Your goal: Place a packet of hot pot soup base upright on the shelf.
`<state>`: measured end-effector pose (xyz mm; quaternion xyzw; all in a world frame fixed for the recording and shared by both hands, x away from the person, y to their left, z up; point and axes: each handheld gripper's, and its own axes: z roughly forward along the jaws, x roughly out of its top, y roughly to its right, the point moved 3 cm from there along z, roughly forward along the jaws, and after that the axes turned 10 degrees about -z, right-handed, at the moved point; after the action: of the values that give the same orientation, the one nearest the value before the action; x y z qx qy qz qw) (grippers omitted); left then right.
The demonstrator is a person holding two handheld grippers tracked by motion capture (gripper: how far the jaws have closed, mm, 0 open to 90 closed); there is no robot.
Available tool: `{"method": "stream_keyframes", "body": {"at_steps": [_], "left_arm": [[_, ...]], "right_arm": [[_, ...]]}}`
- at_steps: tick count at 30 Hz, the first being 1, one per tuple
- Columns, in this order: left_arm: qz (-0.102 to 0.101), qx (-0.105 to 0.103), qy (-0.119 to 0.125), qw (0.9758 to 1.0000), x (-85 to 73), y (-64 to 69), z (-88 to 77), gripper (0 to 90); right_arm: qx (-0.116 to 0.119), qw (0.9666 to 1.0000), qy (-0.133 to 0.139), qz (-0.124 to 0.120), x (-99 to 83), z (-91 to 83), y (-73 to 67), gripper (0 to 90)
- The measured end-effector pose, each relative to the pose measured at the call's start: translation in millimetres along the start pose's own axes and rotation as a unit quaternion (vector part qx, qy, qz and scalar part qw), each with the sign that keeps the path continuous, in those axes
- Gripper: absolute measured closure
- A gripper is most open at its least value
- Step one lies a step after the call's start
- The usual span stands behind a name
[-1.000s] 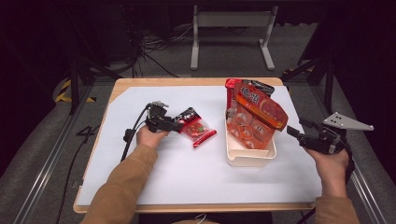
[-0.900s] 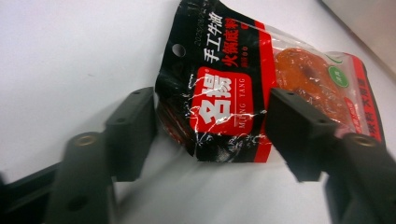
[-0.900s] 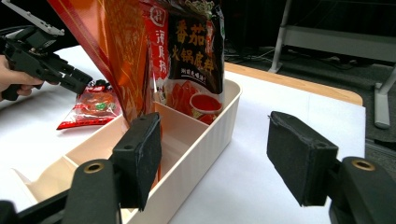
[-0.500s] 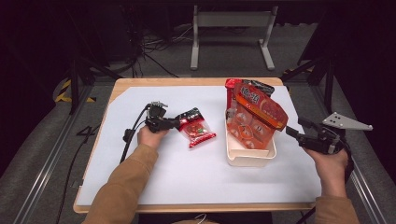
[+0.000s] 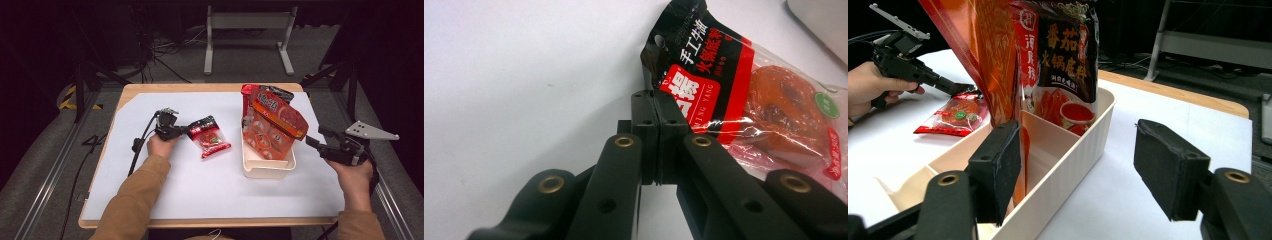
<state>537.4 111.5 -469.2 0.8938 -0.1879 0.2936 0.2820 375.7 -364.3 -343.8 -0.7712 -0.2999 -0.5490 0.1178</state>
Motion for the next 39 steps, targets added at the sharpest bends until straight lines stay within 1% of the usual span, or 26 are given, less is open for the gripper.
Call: {"method": "stream_keyframes", "body": {"at_steps": [1,5,6,10,12,15,17,18,19,20,21,22,23,24,26,27,28,30,31,32,33,34,35,36,37,39], "left_arm": [[0.006,0.006,0.004,1.0000,0.2,1.6,-0.6,89.9],[0.014,0.001,0.016,0.9998,1.9,4.0,-4.8,90.0],[0.014,-0.002,0.014,0.9998,2.2,5.0,-6.7,90.0],[0.026,-0.011,0.029,0.9992,4.7,9.1,-16.2,90.0],[0.025,-0.020,0.037,0.9988,5.9,12.6,-21.8,90.0],[0.037,-0.026,0.051,0.9977,8.3,18.1,-30.5,90.0],[0.038,-0.030,0.054,0.9974,8.7,20.4,-33.2,90.0],[0.044,-0.032,0.060,0.9967,9.5,21.9,-35.9,90.0],[0.049,-0.040,0.065,0.9959,9.9,25.9,-41.2,90.0],[0.049,-0.040,0.065,0.9959,9.9,25.9,-41.2,90.0],[0.051,-0.045,0.070,0.9952,10.0,29.2,-44.9,90.0],[0.058,-0.045,0.074,0.9946,10.4,30.0,-47.0,90.0],[0.058,-0.052,0.077,0.9940,10.3,33.2,-50.2,90.0],[0.060,-0.054,0.078,0.9937,10.2,35.0,-52.4,90.0],[0.073,-0.059,0.085,0.9920,10.7,39.3,-57.8,90.0],[0.074,-0.064,0.086,0.9915,10.2,43.0,-61.7,90.0],[0.085,-0.065,0.088,0.9903,10.6,45.0,-64.9,90.0],[0.100,-0.065,0.095,0.9884,10.3,50.8,-71.4,90.0],[0.103,-0.070,0.096,0.9875,9.7,54.6,-74.6,90.0],[0.113,-0.067,0.099,0.9864,9.8,56.4,-77.4,90.0],[0.115,-0.071,0.101,0.9857,9.0,60.6,-80.7,90.0],[0.128,-0.069,0.103,0.9840,9.2,63.4,-84.5,90.0],[0.132,-0.072,0.103,0.9833,8.4,67.2,-87.7,90.0],[0.142,-0.074,0.105,0.9814,8.1,70.8,-91.7,90.0],[0.148,-0.077,0.109,0.9799,7.3,74.5,-95.4,90.0],[0.158,-0.079,0.111,0.9781,6.3,78.9,-99.7,90.0]], "right_arm": [[0.000,1.0000,0.000,0.000,-0.1,0.0,0.1,35.2],[0.002,1.0000,0.000,0.000,0.0,0.0,-0.2,35.2],[0.002,1.0000,0.000,0.000,0.0,0.1,-0.2,35.2],[0.000,1.0000,0.001,0.002,0.2,-1.1,0.0,35.2],[-0.001,1.0000,0.003,0.002,0.4,-2.3,0.6,35.4],[-0.003,1.0000,0.006,0.001,1.1,-4.0,1.0,35.5],[-0.004,1.0000,0.007,0.000,1.4,-4.4,1.1,35.5],[-0.004,1.0000,0.008,0.000,1.9,-5.2,1.1,35.6],[-0.004,0.9999,0.009,0.000,2.1,-5.6,1.1,35.5],[-0.004,0.9999,0.009,0.000,2.1,-5.6,1.1,35.5],[-0.005,0.9999,0.009,0.000,2.3,-6.0,1.1,35.6],[-0.005,0.9999,0.010,0.000,2.6,-6.3,1.2,35.6],[-0.005,0.9999,0.011,0.001,2.8,-6.5,1.1,35.6],[-0.006,0.9999,0.011,0.002,2.8,-6.9,1.2,35.7],[-0.006,0.9999,0.010,0.001,2.6,-7.4,1.6,35.7],[-0.006,0.9999,0.011,0.002,2.6,-7.6,1.8,35.6],[-0.006,0.9999,0.012,0.001,2.6,-8.1,2.2,35.6],[-0.007,0.9999,0.012,0.002,2.5,-8.8,2.6,35.6],[-0.007,0.9999,0.013,0.001,2.5,-9.1,2.9,35.6],[-0.008,0.9999,0.013,0.002,2.4,-9.4,2.9,35.6],[-0.008,0.9999,0.014,0.002,2.4,-9.4,3.1,35.6],[-0.008,0.9999,0.013,0.003,2.3,-9.5,3.1,35.6],[-0.008,0.9999,0.013,0.003,2.2,-9.3,3.2,35.7],[-0.008,0.9999,0.012,0.003,2.1,-9.1,3.2,35.6],[-0.007,0.9999,0.012,0.002,2.0,-8.5,3.3,35.6],[-0.007,0.9999,0.011,0.004,1.8,-7.7,3.1,35.6]]}}
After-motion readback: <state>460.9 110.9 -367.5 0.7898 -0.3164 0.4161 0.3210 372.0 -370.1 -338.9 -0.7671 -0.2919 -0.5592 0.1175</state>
